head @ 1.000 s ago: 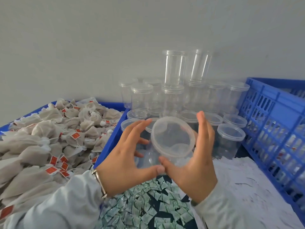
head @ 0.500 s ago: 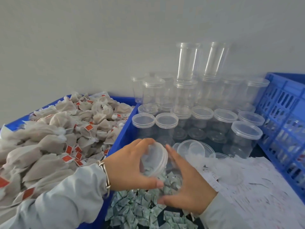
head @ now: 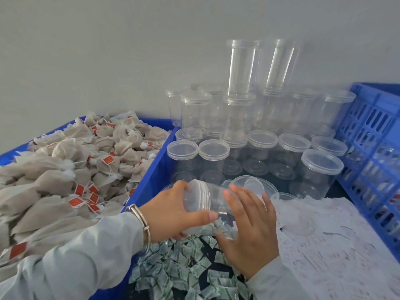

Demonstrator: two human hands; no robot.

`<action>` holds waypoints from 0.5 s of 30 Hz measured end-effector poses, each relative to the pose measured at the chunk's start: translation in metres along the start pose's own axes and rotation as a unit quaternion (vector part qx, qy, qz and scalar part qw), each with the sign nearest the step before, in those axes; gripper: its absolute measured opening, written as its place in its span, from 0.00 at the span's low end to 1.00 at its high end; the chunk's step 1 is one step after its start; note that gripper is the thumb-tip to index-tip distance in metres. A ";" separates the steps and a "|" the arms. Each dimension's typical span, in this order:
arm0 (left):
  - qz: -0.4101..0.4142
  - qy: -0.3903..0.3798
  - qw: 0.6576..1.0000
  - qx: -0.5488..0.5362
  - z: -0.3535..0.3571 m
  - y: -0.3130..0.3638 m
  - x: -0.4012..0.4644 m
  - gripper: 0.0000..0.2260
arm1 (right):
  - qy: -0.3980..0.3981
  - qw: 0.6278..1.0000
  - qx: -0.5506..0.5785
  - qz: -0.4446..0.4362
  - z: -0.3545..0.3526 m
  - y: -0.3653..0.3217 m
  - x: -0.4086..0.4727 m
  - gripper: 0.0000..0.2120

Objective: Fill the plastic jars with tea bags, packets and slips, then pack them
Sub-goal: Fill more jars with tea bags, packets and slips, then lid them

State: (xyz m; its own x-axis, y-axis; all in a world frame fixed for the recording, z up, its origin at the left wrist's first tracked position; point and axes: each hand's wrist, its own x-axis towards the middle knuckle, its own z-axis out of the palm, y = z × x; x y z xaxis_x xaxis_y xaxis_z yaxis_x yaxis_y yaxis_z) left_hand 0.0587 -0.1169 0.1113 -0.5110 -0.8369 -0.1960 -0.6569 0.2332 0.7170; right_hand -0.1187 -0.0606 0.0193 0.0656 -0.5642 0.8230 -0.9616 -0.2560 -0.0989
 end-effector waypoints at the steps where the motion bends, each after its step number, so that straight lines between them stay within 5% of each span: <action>1: -0.008 -0.003 1.000 -0.030 0.001 0.000 0.001 0.44 | 0.004 1.000 -0.003 0.000 0.000 0.001 0.000 0.40; 10: -0.071 -0.015 0.997 -0.028 0.000 0.000 0.002 0.48 | 0.026 0.999 -0.039 0.015 0.003 -0.005 0.000 0.33; 15: -0.088 -0.029 0.988 -0.124 0.001 0.001 0.002 0.32 | 0.046 0.996 -0.078 0.016 0.004 -0.010 -0.001 0.36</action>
State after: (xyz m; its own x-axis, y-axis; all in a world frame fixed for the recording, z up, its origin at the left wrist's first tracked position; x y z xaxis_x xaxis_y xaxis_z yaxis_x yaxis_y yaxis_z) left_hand 0.0567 -0.1181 0.1111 -0.4367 -0.8219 -0.3657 -0.5860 -0.0485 0.8088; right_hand -0.1083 -0.0606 0.0168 0.0155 -0.4935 0.8696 -0.9930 -0.1095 -0.0445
